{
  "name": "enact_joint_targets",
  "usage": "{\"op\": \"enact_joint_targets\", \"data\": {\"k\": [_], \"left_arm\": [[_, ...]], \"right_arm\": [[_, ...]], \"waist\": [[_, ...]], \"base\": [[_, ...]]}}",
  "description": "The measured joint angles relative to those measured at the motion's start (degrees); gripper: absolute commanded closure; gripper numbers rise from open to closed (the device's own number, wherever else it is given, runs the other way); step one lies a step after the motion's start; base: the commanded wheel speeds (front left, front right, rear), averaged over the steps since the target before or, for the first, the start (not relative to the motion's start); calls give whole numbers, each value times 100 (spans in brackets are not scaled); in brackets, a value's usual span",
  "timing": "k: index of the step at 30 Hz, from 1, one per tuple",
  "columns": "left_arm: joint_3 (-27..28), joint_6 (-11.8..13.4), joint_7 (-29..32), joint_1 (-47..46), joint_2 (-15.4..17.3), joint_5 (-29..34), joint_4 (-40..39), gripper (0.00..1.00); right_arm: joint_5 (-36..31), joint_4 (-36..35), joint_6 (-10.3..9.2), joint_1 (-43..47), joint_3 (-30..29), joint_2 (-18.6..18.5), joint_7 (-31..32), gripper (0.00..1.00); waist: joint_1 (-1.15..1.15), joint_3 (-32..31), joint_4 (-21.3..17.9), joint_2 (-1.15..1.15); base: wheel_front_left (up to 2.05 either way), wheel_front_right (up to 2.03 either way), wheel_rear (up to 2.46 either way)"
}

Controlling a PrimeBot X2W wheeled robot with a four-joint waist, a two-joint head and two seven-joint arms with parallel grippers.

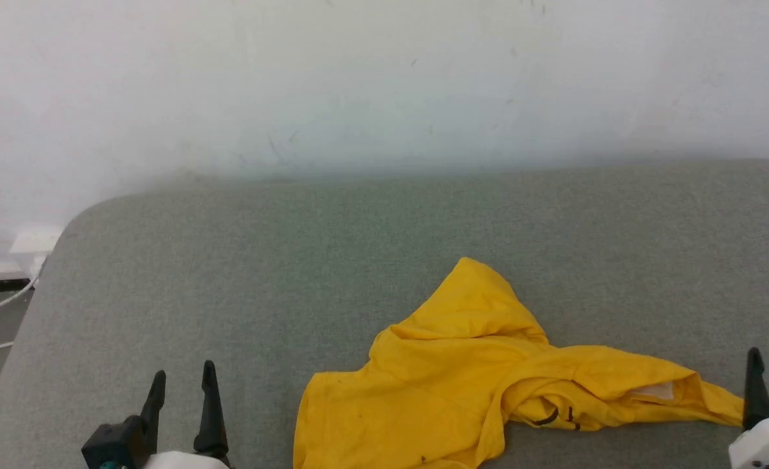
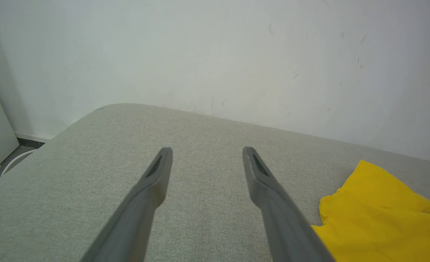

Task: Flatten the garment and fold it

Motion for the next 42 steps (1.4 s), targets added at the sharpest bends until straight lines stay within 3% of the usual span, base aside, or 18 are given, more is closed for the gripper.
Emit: {"op": "enact_joint_targets", "data": {"k": [10,14,18,31,32,33,34,35,39,42], "left_arm": [[-225,-96,736,32,77,-86,255,0],[-495,-178,1403,-1,147,-73,469,0],[-959,-506,2353,-218,200,-53,786,0],[-2060,-764,4686,-1280,493,237,1648,0],[-2190,-768,4869,-1358,547,240,1651,11],[-2299,-778,5037,-1429,597,230,1646,58],[-2371,-790,5152,-1479,630,192,1626,88],[-2416,-792,5221,-1500,658,134,1607,100],[-2416,-837,5074,-1398,675,-55,1448,100],[-2149,-557,4558,-1085,657,-181,1184,100]], "right_arm": [[-542,-1740,0,846,1020,420,-32,0],[-644,-2447,0,1167,1449,516,190,0],[-735,-3042,0,1351,1798,558,423,0],[-649,-3527,0,1406,2136,513,711,0],[-621,-3521,0,1407,2136,514,711,0],[-608,-3520,0,1407,2130,515,712,0],[-598,-3518,0,1406,2126,516,712,0],[-581,-3515,0,1405,2127,516,712,0],[-561,-3478,0,1402,2102,520,722,0],[-522,-3395,0,1399,2012,517,800,0]], "waist": [[0,-250,-104,0],[0,-216,-144,0],[0,-116,-191,0],[-1,164,-439,0],[0,174,-453,0],[0,185,-464,0],[0,198,-473,0],[0,209,-483,0],[1,242,-502,0],[2,243,-489,0]], "base": [[0,0,0],[0,0,0],[0,0,0],[0,0,0],[0,0,0],[0,0,0],[0,0,0],[0,0,0],[0,0,0],[0,0,0]]}}
